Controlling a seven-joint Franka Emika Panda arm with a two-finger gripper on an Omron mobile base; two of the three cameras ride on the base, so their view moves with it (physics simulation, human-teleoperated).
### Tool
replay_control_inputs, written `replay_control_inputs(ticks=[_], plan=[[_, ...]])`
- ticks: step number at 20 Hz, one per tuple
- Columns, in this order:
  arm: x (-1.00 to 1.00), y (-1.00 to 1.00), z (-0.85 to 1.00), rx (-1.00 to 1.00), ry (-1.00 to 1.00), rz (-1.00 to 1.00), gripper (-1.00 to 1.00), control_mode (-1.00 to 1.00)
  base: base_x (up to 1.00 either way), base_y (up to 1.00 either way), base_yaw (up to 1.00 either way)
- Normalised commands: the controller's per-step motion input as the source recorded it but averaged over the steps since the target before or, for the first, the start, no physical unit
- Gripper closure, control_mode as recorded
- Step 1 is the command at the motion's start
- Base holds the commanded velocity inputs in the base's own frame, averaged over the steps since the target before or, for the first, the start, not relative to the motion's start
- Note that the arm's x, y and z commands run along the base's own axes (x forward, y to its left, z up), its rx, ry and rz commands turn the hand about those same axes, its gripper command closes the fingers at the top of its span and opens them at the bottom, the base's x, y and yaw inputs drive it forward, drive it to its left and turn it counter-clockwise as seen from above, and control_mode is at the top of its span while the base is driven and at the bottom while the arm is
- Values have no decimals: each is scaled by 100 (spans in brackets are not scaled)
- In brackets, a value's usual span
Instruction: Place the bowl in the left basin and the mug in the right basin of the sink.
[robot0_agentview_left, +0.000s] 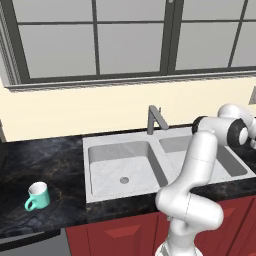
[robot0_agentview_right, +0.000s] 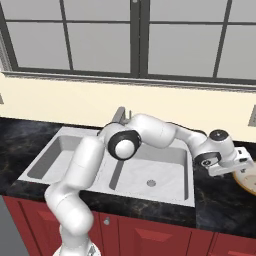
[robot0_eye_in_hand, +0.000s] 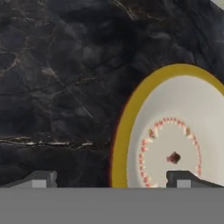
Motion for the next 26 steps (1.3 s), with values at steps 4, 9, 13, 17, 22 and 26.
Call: replay_control_inputs(ticks=[4, 9, 13, 17, 22, 26], plan=[[49, -28, -15, 0, 0, 5, -100, -100, 0, 0, 0], [20, -8, -17, 1, 1, 3, -100, -100, 0, 0, 0], [1, -1, -32, 3, 6, 0, -100, -100, 0, 0, 0], [0, 5, -31, 2, 4, -1, 100, -100, 0, 0, 0], [3, 6, 0, 0, 0, -3, 100, -100, 0, 0, 0], [-1, 14, 1, 0, 1, -3, 100, -100, 0, 0, 0]])
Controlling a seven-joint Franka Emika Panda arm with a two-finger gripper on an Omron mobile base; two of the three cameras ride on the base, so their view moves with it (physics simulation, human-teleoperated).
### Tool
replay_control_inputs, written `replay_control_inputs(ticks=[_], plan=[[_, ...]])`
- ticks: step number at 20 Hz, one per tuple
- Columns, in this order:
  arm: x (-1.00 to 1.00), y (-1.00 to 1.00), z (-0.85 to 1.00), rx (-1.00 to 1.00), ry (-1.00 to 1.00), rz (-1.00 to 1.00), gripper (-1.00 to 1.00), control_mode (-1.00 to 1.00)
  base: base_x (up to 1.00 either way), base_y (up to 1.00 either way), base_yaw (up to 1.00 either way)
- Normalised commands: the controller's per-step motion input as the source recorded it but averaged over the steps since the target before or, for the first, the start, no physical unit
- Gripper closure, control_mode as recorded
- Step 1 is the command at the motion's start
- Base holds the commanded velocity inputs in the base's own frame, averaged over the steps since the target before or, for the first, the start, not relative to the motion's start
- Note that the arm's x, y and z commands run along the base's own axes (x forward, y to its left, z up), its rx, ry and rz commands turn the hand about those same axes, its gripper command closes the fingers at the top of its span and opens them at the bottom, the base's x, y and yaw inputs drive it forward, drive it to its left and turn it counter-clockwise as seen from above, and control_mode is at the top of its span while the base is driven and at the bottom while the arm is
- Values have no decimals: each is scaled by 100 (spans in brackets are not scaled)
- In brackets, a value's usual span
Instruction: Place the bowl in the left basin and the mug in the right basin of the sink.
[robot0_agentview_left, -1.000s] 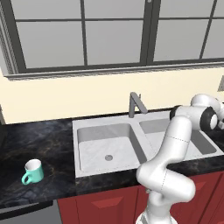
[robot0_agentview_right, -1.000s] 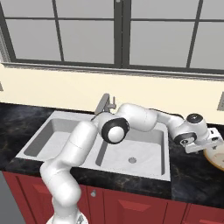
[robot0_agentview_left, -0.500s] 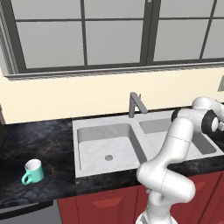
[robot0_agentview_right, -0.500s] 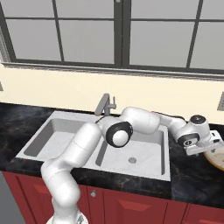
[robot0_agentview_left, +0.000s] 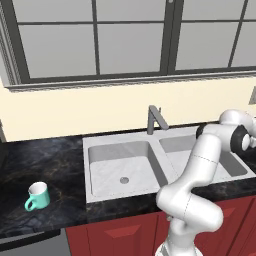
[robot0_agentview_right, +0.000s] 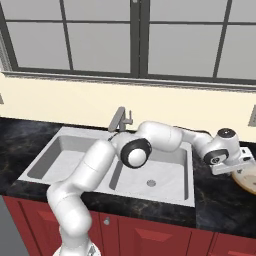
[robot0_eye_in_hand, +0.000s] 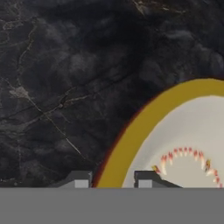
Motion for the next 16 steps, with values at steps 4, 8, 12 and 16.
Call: replay_control_inputs(ticks=[4, 8, 12, 16], plan=[[-24, 35, 44, -1, -3, 3, 100, -100, 0, 0, 0], [-19, 82, 66, -12, -10, 19, 100, -100, 0, 0, 0], [-26, 90, 63, -7, -9, 18, 100, -100, 0, 0, 0], [-19, 89, 55, -5, -2, 22, 100, -100, 0, 0, 0]])
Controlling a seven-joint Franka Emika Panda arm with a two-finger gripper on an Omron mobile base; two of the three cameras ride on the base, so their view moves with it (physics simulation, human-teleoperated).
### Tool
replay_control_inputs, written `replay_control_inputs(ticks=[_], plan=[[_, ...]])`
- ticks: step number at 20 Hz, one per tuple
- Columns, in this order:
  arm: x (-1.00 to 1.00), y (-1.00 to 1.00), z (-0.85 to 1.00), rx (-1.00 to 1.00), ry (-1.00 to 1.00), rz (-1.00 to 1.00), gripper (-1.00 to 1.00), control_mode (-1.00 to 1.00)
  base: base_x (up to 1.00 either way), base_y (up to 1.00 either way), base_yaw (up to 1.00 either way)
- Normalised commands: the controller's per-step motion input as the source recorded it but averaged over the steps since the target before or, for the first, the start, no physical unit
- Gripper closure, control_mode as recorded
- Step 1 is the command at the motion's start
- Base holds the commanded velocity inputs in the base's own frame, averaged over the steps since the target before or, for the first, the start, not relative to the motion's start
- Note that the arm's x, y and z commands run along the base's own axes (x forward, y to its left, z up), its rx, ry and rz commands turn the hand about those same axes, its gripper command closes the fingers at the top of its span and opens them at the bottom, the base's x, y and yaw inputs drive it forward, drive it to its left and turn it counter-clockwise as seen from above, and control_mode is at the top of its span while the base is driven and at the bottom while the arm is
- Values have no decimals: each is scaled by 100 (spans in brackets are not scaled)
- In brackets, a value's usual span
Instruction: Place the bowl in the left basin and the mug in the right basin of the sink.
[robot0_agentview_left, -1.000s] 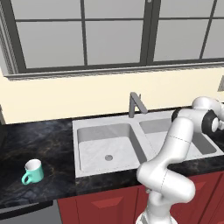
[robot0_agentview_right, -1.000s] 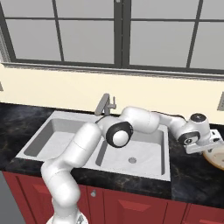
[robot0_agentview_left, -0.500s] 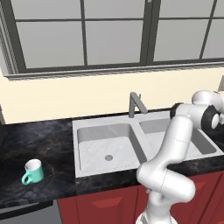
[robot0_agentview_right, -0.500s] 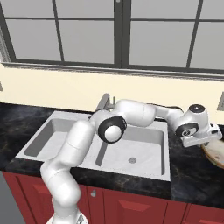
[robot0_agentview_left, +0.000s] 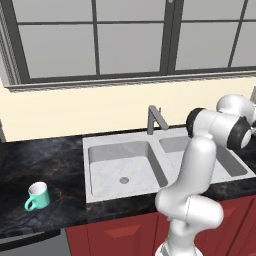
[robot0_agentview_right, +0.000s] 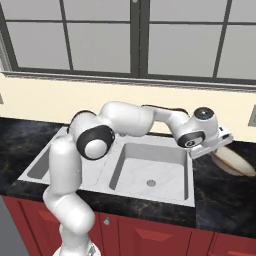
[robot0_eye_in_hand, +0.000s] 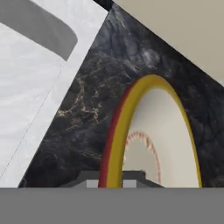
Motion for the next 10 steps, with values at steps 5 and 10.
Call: replay_control_inputs(ticks=[5, 10], plan=[[-30, 84, 36, 0, -11, 18, 100, -100, 0, 0, 0], [-45, 66, 41, 0, -2, 20, 100, -100, 0, 0, 0]])
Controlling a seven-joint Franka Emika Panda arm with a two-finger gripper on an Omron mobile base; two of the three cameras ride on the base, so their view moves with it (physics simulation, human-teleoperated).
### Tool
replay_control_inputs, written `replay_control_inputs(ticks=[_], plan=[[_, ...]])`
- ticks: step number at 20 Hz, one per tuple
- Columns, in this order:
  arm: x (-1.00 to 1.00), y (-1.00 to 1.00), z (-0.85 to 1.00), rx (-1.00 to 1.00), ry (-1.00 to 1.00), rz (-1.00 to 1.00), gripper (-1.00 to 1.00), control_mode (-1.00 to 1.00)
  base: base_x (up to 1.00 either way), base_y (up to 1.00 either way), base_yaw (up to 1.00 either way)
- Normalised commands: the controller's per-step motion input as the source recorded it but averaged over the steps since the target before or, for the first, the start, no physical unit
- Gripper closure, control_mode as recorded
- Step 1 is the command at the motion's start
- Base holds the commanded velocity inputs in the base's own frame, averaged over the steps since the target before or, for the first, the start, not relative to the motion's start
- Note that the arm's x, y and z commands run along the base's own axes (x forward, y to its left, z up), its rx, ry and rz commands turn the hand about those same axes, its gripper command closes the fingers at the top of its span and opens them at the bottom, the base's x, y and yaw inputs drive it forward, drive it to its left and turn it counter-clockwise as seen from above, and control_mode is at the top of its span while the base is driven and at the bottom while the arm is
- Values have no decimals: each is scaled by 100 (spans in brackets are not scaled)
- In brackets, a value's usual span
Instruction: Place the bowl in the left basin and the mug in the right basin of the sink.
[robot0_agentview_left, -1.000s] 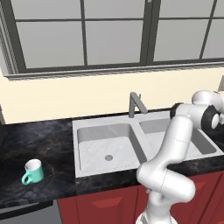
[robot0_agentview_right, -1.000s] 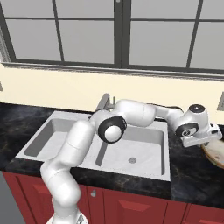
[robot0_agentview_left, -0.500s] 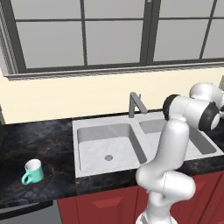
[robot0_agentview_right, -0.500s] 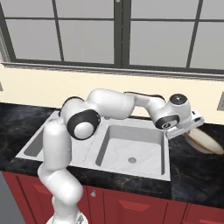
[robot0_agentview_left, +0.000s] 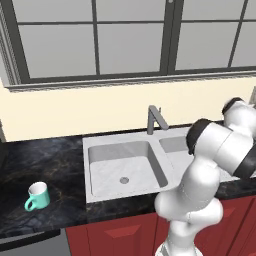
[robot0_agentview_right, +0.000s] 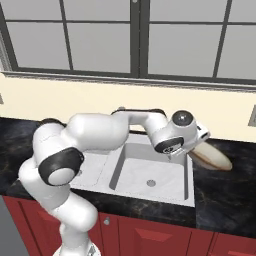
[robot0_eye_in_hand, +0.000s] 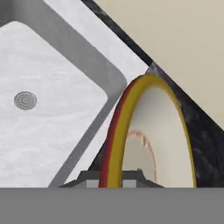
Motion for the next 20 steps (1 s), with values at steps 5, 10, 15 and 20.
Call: replay_control_inputs(ticks=[5, 10, 15, 20], plan=[[-55, 72, 37, -4, 0, 21, 100, -100, 0, 0, 0], [-27, 65, 20, -2, 0, 27, 100, -100, 0, 0, 0], [-37, 65, 2, 0, 1, 25, 100, -100, 0, 0, 0], [-30, 63, 0, 0, 7, 21, 100, -100, 0, 0, 0]])
